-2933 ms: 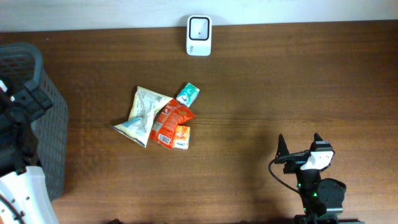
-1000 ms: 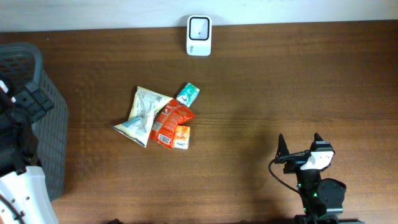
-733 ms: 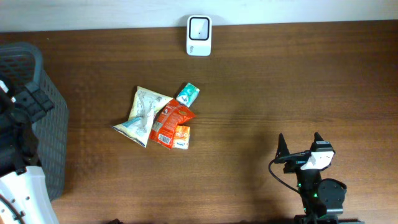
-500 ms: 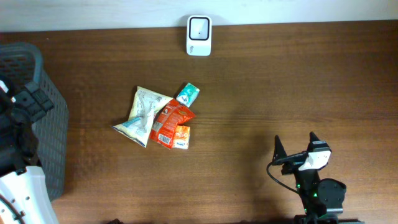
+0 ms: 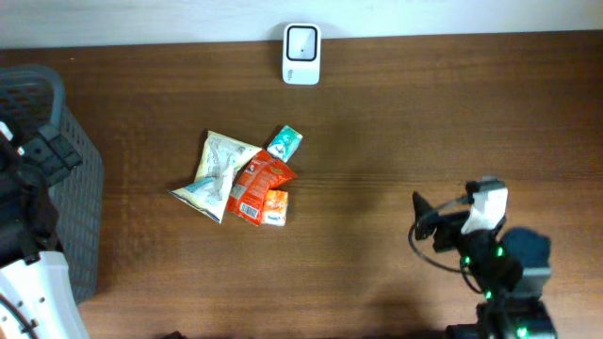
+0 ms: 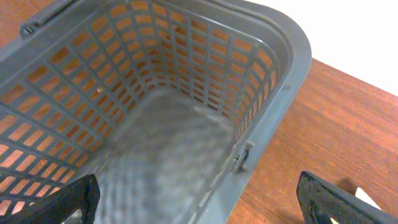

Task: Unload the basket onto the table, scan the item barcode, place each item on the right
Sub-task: 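Move the right gripper forward over the snack pile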

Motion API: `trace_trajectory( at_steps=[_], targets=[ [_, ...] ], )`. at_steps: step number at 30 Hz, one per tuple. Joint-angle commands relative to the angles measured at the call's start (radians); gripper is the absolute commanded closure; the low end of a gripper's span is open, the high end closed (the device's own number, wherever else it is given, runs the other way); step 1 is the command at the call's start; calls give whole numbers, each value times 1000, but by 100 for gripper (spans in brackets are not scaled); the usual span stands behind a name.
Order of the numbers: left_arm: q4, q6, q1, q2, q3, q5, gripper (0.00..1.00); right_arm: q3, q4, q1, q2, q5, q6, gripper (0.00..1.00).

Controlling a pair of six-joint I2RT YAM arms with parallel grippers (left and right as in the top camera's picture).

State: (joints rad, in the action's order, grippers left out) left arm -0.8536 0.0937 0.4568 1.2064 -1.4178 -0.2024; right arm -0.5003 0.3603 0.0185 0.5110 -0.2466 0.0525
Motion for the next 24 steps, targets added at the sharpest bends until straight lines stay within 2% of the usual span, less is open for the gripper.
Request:
trace_trajectory(
  at_steps=[1,5,8,11,13,14,16,18,19,21,24],
  targets=[
    [-1,-13,5,5,-3,-4,1,-224,145,-5,196,-64,4,1],
    [-1,-13,5,5,-3,-4,1,-501,397,-5,447,-173,3,1],
    [-1,-13,5,5,-3,-4,1,-655,493,-5,609,-370,7,1],
    [-1,-13,5,5,-3,-4,1,-710,420,-6,759,-618,7,1],
    [-1,-13,5,5,-3,-4,1,-710,351,-24,839,-708,7,2],
    [-1,-13,5,5,-3,-4,1,-710,319,-44,876,-715,10,1],
    [-1,-13,5,5,-3,-4,1,-710,225,-121,962,-673,102,2],
    [-1,-13,5,5,-3,-4,1,-739,89,-267,1078,-528,260,8],
    [-1,-13,5,5,-3,-4,1,-765,76,-302,1106,-492,278,8],
    [-1,-13,5,5,-3,-4,1,-851,88,-372,1175,-424,287,9],
    [-1,-13,5,5,-3,-4,1,-1090,219,-482,1339,-295,285,9]
  ],
)
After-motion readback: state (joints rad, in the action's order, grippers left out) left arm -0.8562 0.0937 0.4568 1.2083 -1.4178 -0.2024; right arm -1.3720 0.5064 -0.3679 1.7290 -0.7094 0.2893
